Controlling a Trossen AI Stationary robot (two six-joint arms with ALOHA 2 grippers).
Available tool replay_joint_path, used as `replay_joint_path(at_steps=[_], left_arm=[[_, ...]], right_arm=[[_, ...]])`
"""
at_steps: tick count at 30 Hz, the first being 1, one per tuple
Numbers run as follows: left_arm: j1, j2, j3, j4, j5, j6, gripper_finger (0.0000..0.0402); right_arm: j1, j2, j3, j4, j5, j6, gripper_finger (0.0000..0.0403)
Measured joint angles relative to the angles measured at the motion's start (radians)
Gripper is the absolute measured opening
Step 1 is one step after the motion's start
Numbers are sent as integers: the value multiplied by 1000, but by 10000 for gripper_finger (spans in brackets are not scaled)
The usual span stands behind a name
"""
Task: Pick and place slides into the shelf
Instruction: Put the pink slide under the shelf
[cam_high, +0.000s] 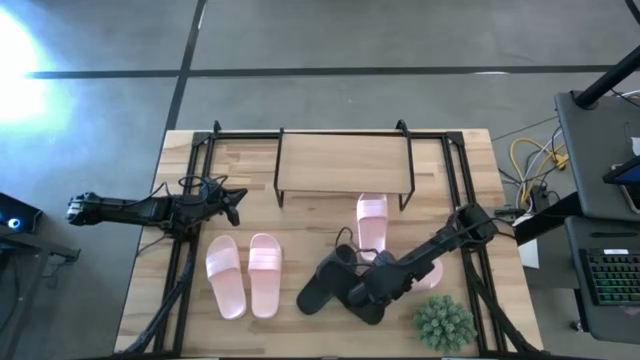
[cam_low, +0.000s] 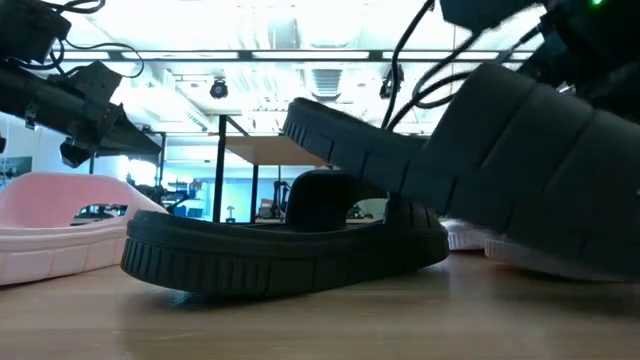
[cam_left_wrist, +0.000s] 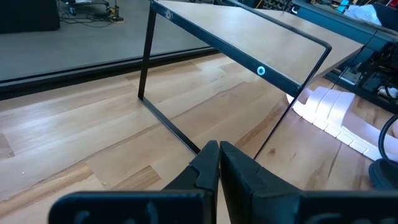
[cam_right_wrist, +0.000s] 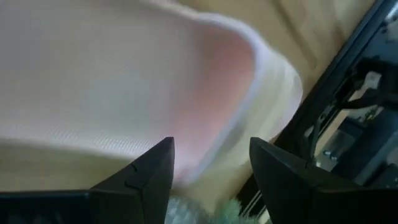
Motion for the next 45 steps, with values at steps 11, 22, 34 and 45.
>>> replay_joint_path(at_steps=[11,22,34,45], left_arm=[[0,2,0,1,-2,0,0],[0,1,0,0,-3,0,0],[0,0,0,0,-3,0,0],[0,0,0,0,-2,0,0]], right_arm=[[-7,2,-147,9,-18,-5,201],[11,2,-156,9,-19,42,138],[11,1,-140,3,91,89,13],[11,-27,-64,-1,450,68,10]])
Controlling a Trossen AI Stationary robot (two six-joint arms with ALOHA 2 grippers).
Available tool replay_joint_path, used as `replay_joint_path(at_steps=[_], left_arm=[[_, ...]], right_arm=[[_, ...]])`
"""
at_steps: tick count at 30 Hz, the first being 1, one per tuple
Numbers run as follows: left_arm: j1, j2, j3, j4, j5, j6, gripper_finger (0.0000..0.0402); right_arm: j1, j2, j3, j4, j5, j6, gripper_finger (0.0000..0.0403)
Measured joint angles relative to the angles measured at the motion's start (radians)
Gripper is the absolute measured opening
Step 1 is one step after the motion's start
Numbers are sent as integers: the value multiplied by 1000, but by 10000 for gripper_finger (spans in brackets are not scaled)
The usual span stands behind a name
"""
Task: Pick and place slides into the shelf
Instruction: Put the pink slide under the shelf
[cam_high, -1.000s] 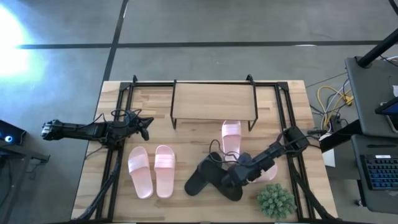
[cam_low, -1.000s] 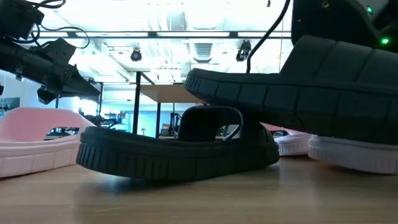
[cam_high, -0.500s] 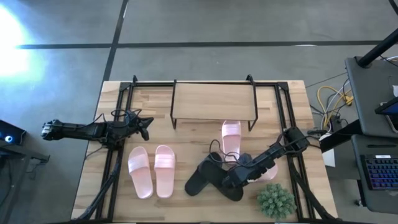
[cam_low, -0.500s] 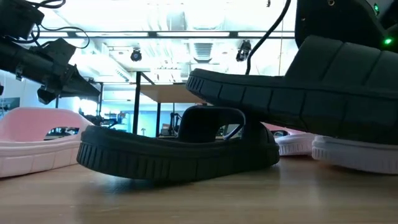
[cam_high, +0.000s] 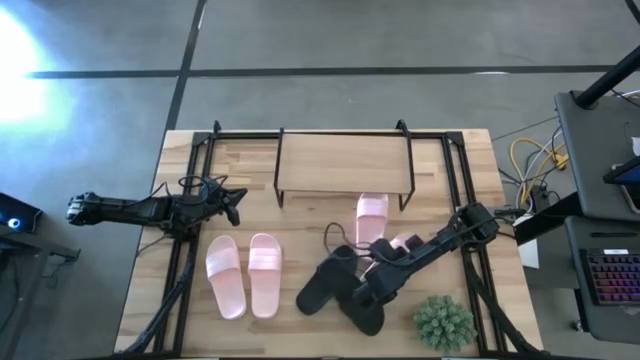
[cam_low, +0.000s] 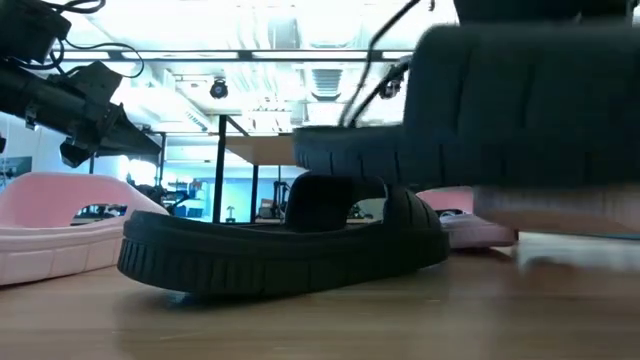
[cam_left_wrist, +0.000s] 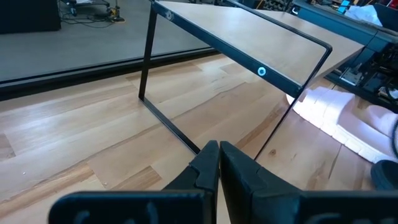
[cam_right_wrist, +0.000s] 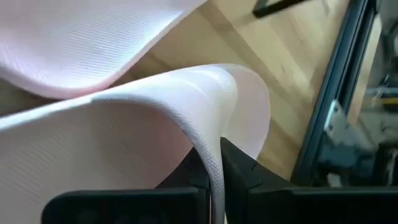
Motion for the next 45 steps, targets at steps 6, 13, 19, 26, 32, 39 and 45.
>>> replay_joint_path(at_steps=[6,13,19,26,32,39,45], left_arm=[[0,0,0,0,1,0,0],[0,0,0,-1,3,0,0],[0,0,0,0,2,0,0],[0,0,0,0,1,0,0],[0,0,0,0,-2,0,0],[0,1,0,0,-1,0,0],[0,0,0,0,-1,0,0]], right_arm=[[0,-1,-29,1,5,-338,9],[-5,-4,-85,0,5,-595,9],[-6,-35,-108,13,5,-696,9],[-5,-52,-124,100,15,-796,9],[-19,-54,-124,172,88,-946,9],[-77,-55,-104,202,173,-1004,9],[-140,-55,-104,211,268,-942,9]])
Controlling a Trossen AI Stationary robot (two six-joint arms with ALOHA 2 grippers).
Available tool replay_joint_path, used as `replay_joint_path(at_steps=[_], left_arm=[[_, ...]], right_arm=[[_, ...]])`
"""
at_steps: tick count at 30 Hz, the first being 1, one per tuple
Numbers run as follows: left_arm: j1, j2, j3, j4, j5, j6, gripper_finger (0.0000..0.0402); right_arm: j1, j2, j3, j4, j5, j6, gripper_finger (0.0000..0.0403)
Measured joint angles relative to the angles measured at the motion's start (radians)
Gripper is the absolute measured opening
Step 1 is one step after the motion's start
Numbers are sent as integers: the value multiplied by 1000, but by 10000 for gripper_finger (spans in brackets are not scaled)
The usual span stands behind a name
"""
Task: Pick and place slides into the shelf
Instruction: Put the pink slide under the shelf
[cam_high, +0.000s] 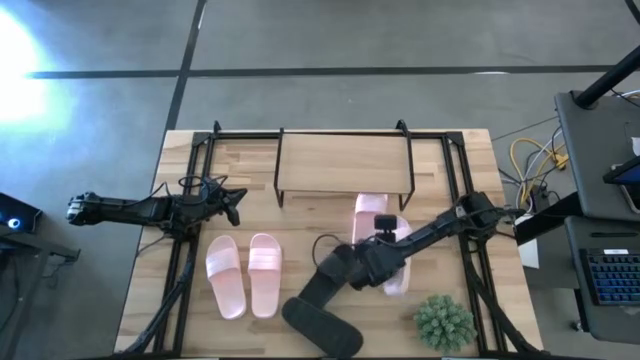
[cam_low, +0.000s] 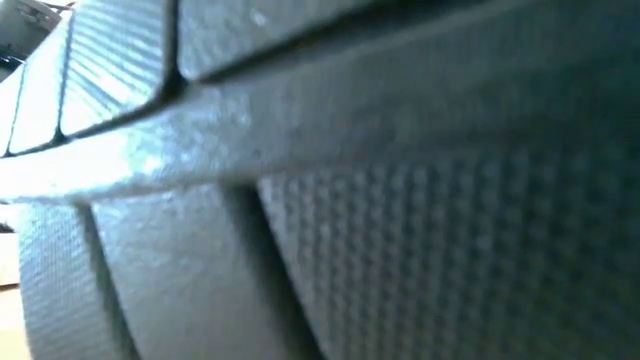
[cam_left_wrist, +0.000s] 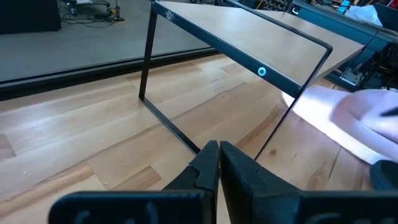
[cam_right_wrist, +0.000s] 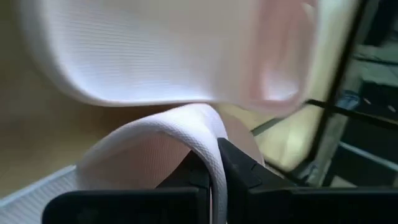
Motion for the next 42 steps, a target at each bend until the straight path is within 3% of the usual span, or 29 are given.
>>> replay_joint_path(at_steps=[5,17,31,38,42], left_arm=[[0,0,0,0,0,0,0],[0,0,0,0,0,0,0],[0,0,0,0,4,0,0],[0,0,0,0,4,0,0],[0,0,0,0,3,0,0]], right_arm=[[-42,1,-2,14,101,19,9],[-63,1,-39,-13,108,-1,9],[-94,-1,-62,18,338,-76,9],[-136,-2,-77,13,336,-43,11],[-160,-3,-78,16,298,31,33]])
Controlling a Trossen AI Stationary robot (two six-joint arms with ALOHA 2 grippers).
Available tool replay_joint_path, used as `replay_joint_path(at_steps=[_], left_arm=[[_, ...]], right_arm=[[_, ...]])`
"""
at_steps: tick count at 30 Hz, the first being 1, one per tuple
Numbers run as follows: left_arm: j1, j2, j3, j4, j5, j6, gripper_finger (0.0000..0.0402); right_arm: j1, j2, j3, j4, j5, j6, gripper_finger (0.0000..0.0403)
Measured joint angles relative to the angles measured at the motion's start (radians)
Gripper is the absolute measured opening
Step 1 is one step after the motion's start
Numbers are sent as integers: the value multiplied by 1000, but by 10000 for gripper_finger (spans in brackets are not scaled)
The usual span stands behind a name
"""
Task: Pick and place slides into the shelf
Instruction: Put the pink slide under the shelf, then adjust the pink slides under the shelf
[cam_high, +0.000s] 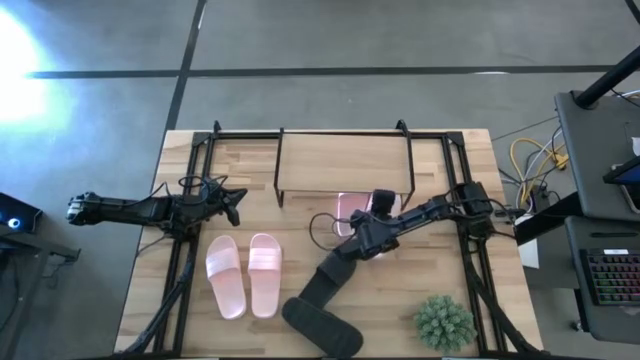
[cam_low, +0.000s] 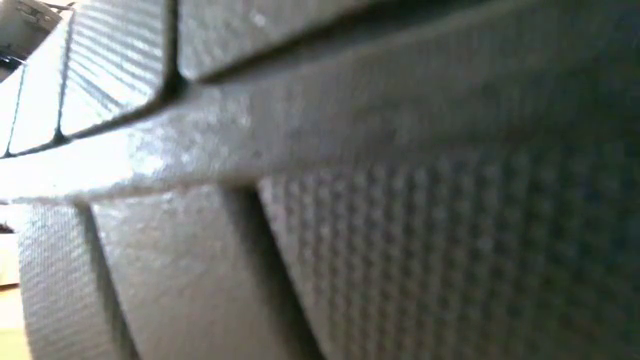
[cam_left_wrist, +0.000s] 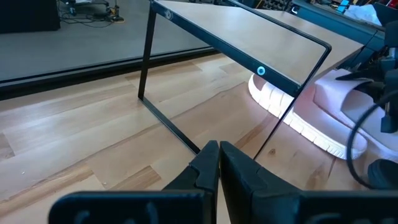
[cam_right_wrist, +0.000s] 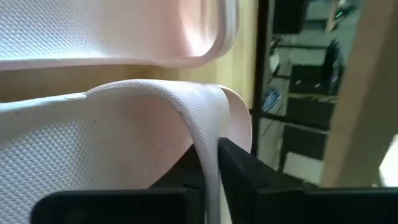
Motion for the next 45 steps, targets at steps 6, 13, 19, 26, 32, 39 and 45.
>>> replay_joint_path(at_steps=[6,13,19,26,32,39,45], left_arm=[[0,0,0,0,-1,0,0],[0,0,0,0,-4,0,0],[0,0,0,0,-4,0,0],[0,0,0,0,-3,0,0],[0,0,0,0,-3,0,0],[0,0,0,0,-2,0,0],[0,-1,0,0,0,0,0]], right_arm=[[-11,0,-8,13,-23,-17,91],[-1,-3,-9,3,-132,-23,158],[58,-12,15,-6,-199,-25,183],[165,-60,61,-5,-221,1,183],[237,-145,74,-1,-327,238,183],[247,-208,48,-21,-507,993,183],[247,-192,-2,-44,-612,1234,181]])
